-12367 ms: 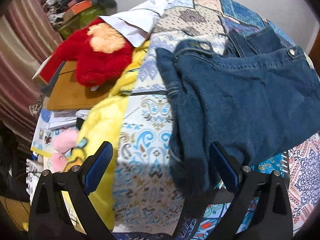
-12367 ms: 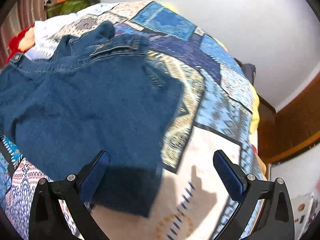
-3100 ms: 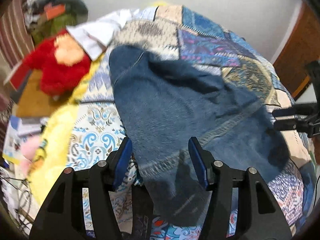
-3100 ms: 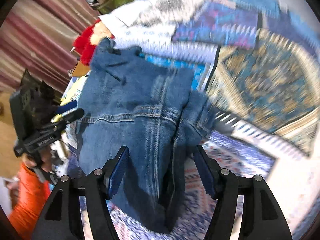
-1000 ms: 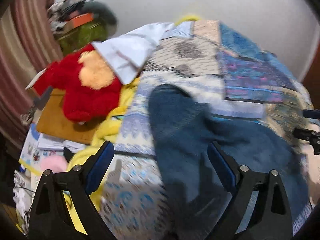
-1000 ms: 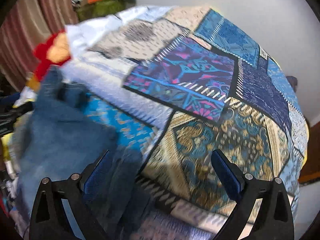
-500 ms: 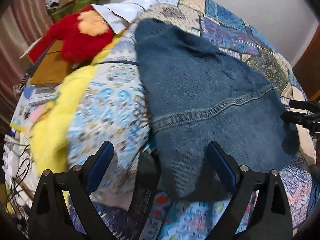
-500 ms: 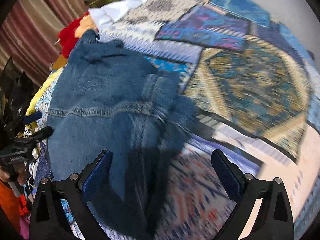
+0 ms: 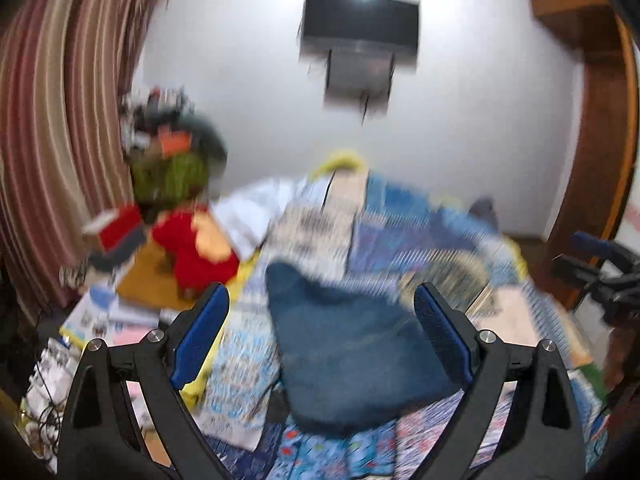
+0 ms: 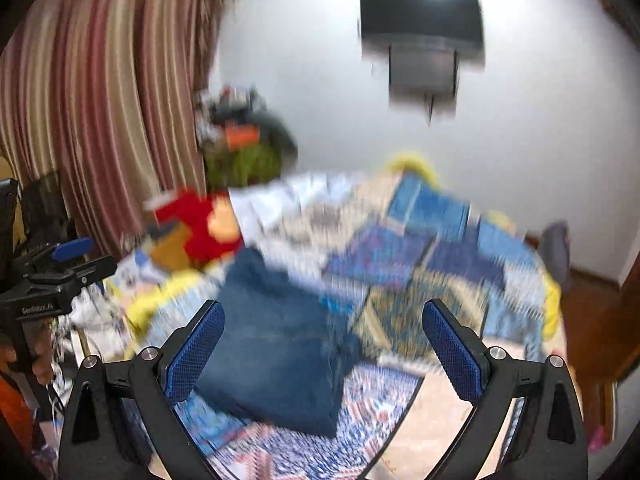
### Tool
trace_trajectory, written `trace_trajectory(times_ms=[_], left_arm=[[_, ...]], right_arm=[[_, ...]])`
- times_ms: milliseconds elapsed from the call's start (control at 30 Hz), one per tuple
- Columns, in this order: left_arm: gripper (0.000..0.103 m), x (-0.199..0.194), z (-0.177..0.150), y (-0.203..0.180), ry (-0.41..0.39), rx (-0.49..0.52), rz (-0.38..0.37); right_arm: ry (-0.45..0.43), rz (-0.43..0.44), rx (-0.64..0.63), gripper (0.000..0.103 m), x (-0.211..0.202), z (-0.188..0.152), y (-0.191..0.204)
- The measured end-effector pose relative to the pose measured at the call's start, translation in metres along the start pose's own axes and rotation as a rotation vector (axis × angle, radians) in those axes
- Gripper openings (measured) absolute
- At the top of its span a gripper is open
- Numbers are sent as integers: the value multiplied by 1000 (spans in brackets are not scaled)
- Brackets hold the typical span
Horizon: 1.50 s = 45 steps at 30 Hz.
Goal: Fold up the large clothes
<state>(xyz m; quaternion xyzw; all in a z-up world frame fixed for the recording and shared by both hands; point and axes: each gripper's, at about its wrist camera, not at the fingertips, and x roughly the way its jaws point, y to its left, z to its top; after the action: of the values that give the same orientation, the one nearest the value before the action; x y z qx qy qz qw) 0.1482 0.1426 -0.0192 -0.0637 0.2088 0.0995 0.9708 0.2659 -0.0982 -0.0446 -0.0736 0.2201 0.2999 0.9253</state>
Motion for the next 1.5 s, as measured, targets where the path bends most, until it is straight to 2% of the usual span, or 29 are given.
trace_trajectory(times_ms=[67,167,267,333,500,600,800,1500], left_arm=[[95,-28,8,-9,-80,-4,-19],[95,-64,10,-21,-177,0,-8],[95,-92,2,-28,-254,7,33],[95,-103,-3,-29,-274,0,47],[95,-112,-14,-33,-269,7,48],[102,-110,-21,-35,-262,13,74],[103,-108,-29,-33,-218,-19,47],[103,-101,-36,-28,-178,-50,21]], right_arm=[[-89,0,7,99,-33,7,14],[-173,15,45,99,-68,9,28],[-221,18,69,99,-93,5,39],[-231,8,68,99,-101,1,45],[-222,-24,76,100,-108,-13,57],[-208,-35,85,103,-109,-21,61],[-145,-53,80,103,-102,-31,69],[-144,-53,79,103,-105,-34,66]])
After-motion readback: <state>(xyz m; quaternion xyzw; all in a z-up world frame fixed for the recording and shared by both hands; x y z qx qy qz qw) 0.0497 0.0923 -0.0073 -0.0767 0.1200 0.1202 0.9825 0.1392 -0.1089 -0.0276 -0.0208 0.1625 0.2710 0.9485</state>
